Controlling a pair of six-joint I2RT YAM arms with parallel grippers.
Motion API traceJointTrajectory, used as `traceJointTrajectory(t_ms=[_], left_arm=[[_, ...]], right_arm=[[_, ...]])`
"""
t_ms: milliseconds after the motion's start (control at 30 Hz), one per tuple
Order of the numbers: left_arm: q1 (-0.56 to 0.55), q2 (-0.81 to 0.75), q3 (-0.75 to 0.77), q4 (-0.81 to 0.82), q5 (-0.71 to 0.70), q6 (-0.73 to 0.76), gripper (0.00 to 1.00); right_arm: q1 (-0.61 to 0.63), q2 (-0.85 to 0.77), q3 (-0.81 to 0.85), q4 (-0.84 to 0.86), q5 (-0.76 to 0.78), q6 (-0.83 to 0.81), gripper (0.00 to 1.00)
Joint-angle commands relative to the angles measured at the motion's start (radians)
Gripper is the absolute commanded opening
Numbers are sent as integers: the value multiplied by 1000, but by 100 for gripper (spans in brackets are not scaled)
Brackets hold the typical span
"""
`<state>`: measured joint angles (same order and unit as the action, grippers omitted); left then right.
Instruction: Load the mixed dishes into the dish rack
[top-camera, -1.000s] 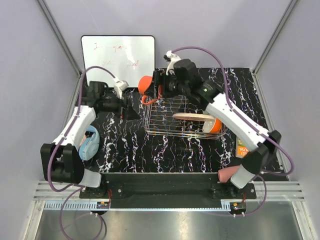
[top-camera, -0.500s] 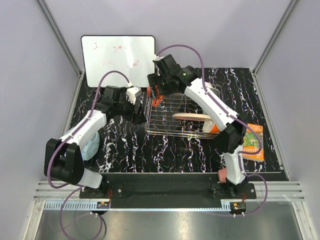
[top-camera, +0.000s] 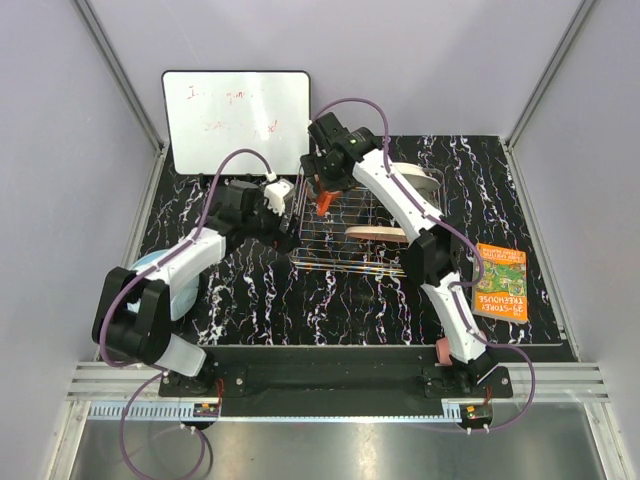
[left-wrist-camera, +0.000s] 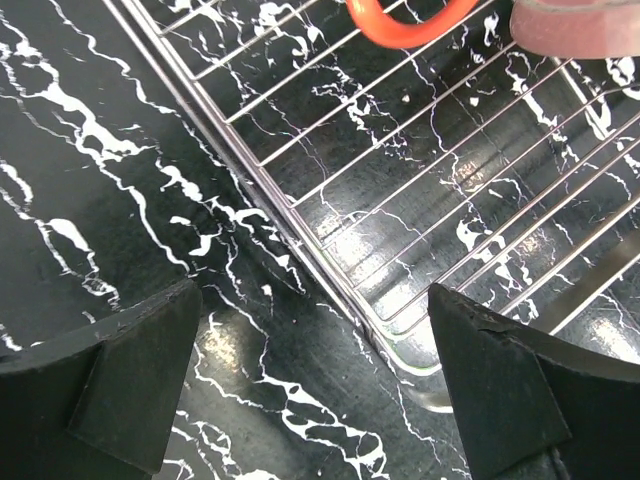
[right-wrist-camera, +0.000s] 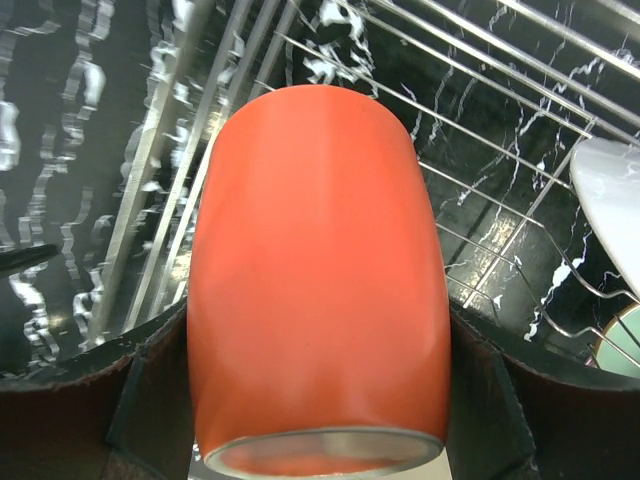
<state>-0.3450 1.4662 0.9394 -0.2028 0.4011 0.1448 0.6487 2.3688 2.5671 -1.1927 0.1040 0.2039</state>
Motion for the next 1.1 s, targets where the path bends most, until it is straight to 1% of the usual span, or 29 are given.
traceJointTrajectory(t_ms=[0,200,333,567,667,767,933,1067], left_arm=[[-15,23,-20,101,-42,-4,99],[-23,37,-53,115,-57,13,99],[-41,10,-82,95,-73,41,99],[-132,-41,-126,29,-96,104,99],[-150,-73,-129,-3,-88,114,99],[-163,-86,-119,-46,-85,124,99],[-164,-110,-120,-67,-88,122,99],[-164,-139,-129,-86,-59,125,99]], right_arm=[[-7,9,77,22,-10,-21,0],[-11,35,85,27,-10,-26,0],[-23,52,94,31,-21,-24,0],[-32,73,77,30,-24,-32,0],[-34,84,67,28,-27,-34,0],[-34,84,50,31,-38,-38,0],[-34,87,24,30,-56,-43,0],[-34,95,8,25,-98,-55,0]])
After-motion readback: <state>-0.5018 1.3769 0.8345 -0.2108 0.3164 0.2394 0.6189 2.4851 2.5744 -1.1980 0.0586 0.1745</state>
